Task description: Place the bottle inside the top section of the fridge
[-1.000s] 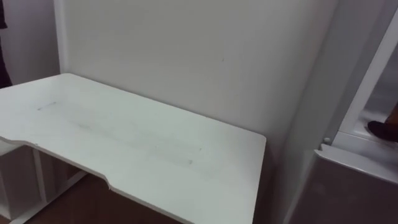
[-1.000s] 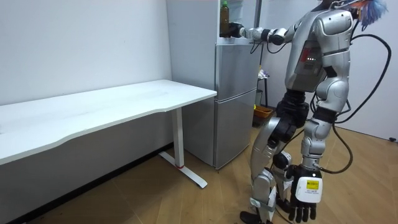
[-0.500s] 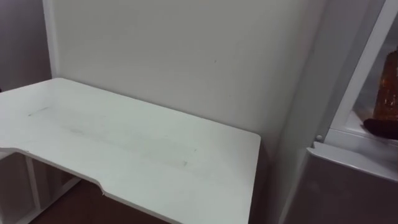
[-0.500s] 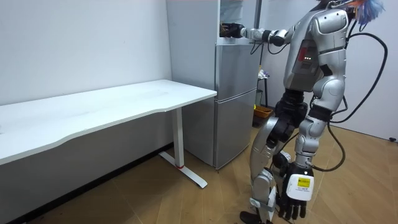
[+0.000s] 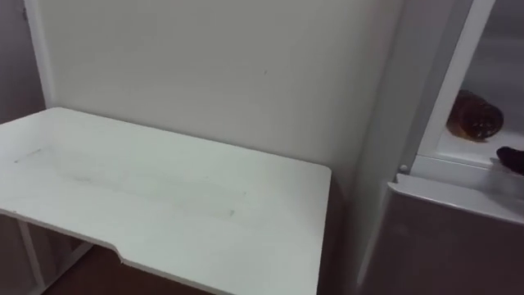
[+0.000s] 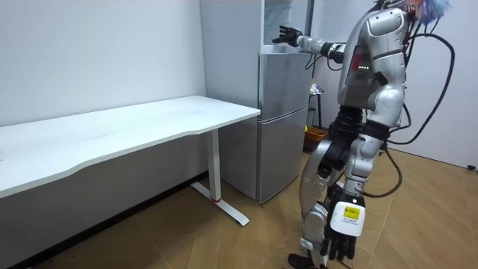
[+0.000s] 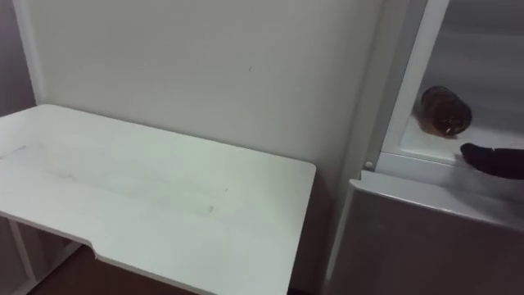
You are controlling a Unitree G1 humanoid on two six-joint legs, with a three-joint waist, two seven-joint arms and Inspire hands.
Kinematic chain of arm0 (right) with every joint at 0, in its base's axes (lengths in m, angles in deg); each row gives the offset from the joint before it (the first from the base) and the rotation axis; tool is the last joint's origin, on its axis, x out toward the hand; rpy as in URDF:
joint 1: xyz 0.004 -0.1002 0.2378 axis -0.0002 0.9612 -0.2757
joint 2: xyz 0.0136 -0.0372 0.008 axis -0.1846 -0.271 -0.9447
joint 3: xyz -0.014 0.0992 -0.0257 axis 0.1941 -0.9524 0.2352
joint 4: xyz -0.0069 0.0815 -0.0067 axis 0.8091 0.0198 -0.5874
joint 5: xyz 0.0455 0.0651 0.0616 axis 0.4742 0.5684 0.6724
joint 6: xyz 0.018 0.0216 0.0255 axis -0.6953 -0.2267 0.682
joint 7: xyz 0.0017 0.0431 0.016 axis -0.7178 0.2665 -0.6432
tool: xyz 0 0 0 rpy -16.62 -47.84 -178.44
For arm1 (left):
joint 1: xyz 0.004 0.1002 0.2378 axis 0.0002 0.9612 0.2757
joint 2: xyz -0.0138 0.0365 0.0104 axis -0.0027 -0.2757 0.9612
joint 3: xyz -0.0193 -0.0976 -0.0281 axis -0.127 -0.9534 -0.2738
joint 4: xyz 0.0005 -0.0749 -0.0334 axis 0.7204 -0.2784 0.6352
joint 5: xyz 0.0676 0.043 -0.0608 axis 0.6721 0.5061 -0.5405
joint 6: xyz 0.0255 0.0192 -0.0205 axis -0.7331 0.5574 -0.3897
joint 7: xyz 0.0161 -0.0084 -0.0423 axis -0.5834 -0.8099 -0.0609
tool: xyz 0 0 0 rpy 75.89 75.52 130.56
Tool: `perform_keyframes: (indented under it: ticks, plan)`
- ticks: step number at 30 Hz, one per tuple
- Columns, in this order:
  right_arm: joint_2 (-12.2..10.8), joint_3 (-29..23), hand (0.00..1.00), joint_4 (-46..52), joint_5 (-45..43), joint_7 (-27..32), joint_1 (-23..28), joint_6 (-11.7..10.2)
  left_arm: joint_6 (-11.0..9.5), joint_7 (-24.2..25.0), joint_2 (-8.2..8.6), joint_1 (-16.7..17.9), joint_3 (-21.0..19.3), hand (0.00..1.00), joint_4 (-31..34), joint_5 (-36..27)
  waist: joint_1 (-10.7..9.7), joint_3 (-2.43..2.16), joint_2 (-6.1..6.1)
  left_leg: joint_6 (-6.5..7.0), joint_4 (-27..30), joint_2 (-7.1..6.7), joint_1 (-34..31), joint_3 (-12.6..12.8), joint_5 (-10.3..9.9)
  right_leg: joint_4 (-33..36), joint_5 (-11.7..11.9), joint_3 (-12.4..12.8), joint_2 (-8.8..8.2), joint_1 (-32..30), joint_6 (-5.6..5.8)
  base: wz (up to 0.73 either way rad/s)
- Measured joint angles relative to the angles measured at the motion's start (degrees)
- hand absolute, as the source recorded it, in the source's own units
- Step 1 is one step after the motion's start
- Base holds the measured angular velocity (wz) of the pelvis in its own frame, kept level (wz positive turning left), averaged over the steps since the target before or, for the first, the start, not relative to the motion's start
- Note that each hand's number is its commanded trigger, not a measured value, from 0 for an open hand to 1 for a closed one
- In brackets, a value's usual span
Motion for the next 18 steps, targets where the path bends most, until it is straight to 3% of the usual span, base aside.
perform_keyframes:
  ticks: [7,12,18]
  plan:
    - [0.0,-0.06,0.0,8.63,0.18,0.52,0.0,0.12,-0.02,0.01,0.32,-0.51,0.3,0.0,-0.09,-1.61,-2.14,0.12,0.03,-0.09,-1.67,0.1,1.0,1.09,-0.07,0.28,0.07,0.89,-0.11,-0.01,0.08,-0.08]
    - [-0.25,-0.13,0.0,16.27,-1.58,1.68,2.74,0.36,-0.02,-0.84,1.48,-0.49,1.37,0.0,-0.13,-2.13,-2.19,0.33,0.39,-0.06,-2.49,0.19,2.11,2.14,-0.11,0.8,0.06,0.98,-0.38,-0.04,0.11,-0.12]
    - [-3.92,-2.87,0.0,28.79,-2.14,1.49,8.48,0.2,-1.17,-0.82,2.25,-0.07,2.43,0.0,-0.73,-1.52,-2.26,0.37,0.68,-0.03,-2.5,0.21,2.62,2.71,-0.34,1.0,0.02,1.82,-0.46,-0.15,0.18,-0.09]
